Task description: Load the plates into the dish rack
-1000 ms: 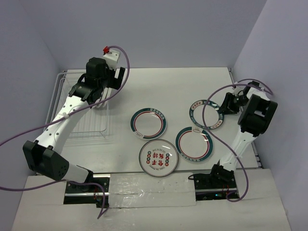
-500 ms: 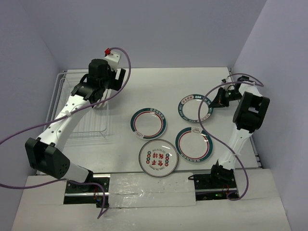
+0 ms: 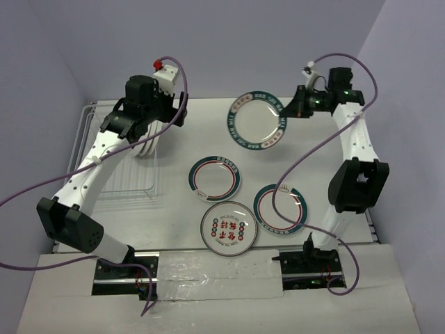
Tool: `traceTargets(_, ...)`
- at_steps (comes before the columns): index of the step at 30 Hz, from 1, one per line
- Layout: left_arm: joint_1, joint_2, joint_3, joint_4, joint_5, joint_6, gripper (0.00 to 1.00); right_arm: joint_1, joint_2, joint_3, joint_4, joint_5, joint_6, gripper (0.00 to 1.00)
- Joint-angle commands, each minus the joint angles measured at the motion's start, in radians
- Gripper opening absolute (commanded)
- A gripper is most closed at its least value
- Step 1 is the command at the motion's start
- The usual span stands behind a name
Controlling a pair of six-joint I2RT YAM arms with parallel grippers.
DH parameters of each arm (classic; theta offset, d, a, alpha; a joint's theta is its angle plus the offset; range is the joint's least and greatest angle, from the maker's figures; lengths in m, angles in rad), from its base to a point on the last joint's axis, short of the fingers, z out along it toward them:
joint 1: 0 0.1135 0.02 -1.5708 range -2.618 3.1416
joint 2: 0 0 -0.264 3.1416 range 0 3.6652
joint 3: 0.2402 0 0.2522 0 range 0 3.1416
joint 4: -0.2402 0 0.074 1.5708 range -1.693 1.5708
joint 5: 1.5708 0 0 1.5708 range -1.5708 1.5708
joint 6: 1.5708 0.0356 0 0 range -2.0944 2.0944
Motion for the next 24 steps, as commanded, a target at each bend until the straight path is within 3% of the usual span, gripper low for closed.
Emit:
traceTargets(1, -0.007, -0.041, 0.066, -0.016, 0.214, -0.042, 0.99, 0.126, -0.125, -0.031, 0.059, -0.064, 0.066, 0.0)
traceTargets(6, -0.007, -0.035, 0.052, -0.047, 0.321, -0.042, 0.99, 0.281, -0.179, 0.004, 0.027, -0.023, 0.026, 0.0)
traceTargets(14, -0.004, -0.067, -0.065, -0.024, 0.537, -0.102, 0.95, 0.393, -0.242, 0.02, 0.006, 0.035, -0.02, 0.0)
traceTargets(17, 0.004, -0.075, -0.082, -0.001, 0.51, -0.126, 0.92, 0.418, -0.242, 0.018, -0.005, 0.069, -0.037, 0.0)
traceTargets(20, 0.08, -0.104, -0.092, 0.062, 0.522, -0.177, 0.9, 0.421, -0.242, 0.001, -0.017, 0.092, -0.054, 0.0)
traceTargets(23, 0.189, -0.149, -0.112, 0.14, 0.66, -0.243, 0.92, 0.421, -0.254, -0.022, -0.019, 0.104, -0.075, 0.0)
traceTargets(24, 0.203, -0.146, -0.093, 0.127, 0.776, -0.208, 0.93, 0.423, -0.254, -0.025, -0.02, 0.103, -0.078, 0.0)
